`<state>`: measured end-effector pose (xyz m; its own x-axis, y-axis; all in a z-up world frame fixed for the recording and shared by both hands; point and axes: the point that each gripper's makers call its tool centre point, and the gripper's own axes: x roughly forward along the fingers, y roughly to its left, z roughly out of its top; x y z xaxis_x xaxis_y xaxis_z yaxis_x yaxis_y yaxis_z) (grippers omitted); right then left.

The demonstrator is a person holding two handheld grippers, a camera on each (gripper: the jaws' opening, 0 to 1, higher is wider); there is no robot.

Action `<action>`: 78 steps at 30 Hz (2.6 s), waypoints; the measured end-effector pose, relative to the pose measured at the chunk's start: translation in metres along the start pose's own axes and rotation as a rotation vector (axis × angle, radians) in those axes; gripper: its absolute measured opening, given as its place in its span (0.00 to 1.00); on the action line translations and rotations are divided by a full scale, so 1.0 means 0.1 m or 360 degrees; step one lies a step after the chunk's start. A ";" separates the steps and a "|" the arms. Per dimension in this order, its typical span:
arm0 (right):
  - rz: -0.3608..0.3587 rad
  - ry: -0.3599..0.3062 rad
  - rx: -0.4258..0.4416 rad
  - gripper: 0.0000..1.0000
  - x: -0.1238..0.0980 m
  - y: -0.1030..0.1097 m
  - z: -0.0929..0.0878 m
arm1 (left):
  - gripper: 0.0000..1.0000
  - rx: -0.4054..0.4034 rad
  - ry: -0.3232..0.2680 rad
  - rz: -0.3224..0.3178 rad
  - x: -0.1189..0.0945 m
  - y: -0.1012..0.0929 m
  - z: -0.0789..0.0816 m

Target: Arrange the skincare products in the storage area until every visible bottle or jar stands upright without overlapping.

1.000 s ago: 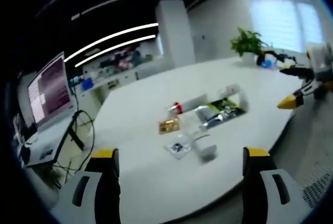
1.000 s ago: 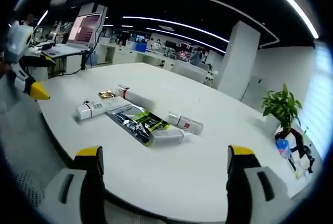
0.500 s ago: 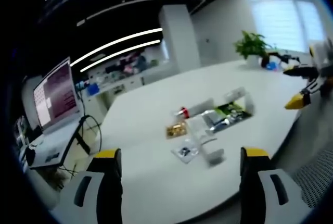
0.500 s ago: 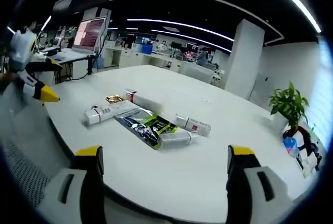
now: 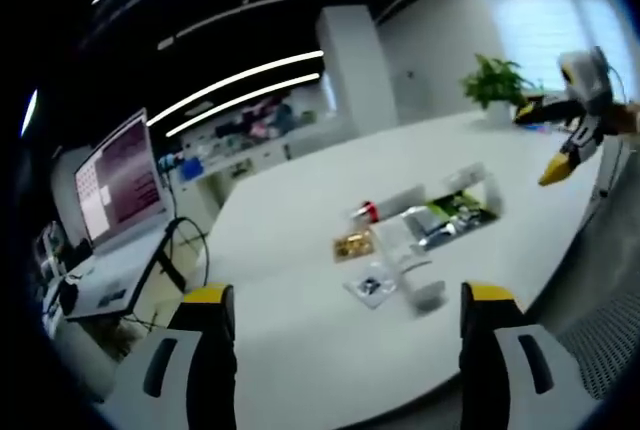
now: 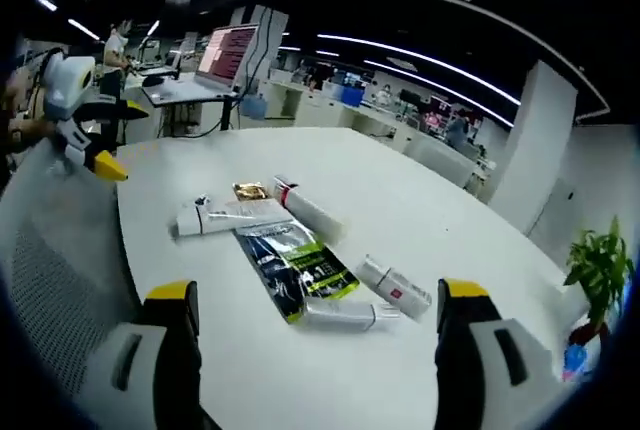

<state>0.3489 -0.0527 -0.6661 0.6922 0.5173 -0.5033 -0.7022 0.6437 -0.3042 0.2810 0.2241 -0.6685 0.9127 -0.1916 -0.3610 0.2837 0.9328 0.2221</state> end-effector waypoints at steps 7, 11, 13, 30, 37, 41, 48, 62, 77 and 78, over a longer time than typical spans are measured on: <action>0.0318 0.0197 -0.0369 0.99 0.47 0.09 0.03 | 0.89 0.0000 -0.0020 -0.0005 -0.01 -0.01 0.03; 0.0411 0.0198 -0.0429 0.92 0.72 0.11 0.16 | 0.89 -0.0004 -0.0040 -0.0023 -0.01 -0.03 0.05; 0.0477 0.0147 -0.0387 0.92 0.80 0.16 0.27 | 0.89 -0.0003 -0.0047 -0.0028 -0.02 -0.03 0.06; 0.0539 0.0116 -0.0149 0.85 0.97 0.19 0.46 | 0.92 -0.0021 -0.0081 -0.0122 -0.05 -0.12 0.04; 0.0465 0.0343 -0.0561 0.85 0.93 -0.06 0.67 | 0.92 -0.0035 -0.0122 -0.0110 -0.07 -0.10 0.08; 0.0524 0.0441 -0.0656 0.84 1.05 -0.09 0.81 | 0.91 -0.0050 -0.0143 -0.0097 -0.08 -0.08 0.09; 0.0654 0.0612 -0.0770 0.83 1.40 -0.06 0.89 | 0.92 -0.0071 -0.0160 -0.0072 -0.10 -0.05 0.10; 0.0771 0.0883 -0.0846 0.67 2.03 -0.05 0.54 | 0.92 -0.0079 -0.0158 -0.0071 -0.09 -0.04 0.10; 0.0891 0.1094 -0.0833 0.55 2.46 0.00 0.05 | 0.91 -0.0072 -0.0108 -0.0092 -0.05 -0.05 0.07; 0.0898 0.1104 -0.0831 0.55 2.48 0.00 0.03 | 0.91 -0.0071 -0.0107 -0.0095 -0.04 -0.06 0.07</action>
<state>0.5210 0.0767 -0.7883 0.1079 0.1225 -0.9866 -0.9940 -0.0017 -0.1090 0.2774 0.2176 -0.6618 0.9126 -0.2660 -0.3107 0.3262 0.9315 0.1607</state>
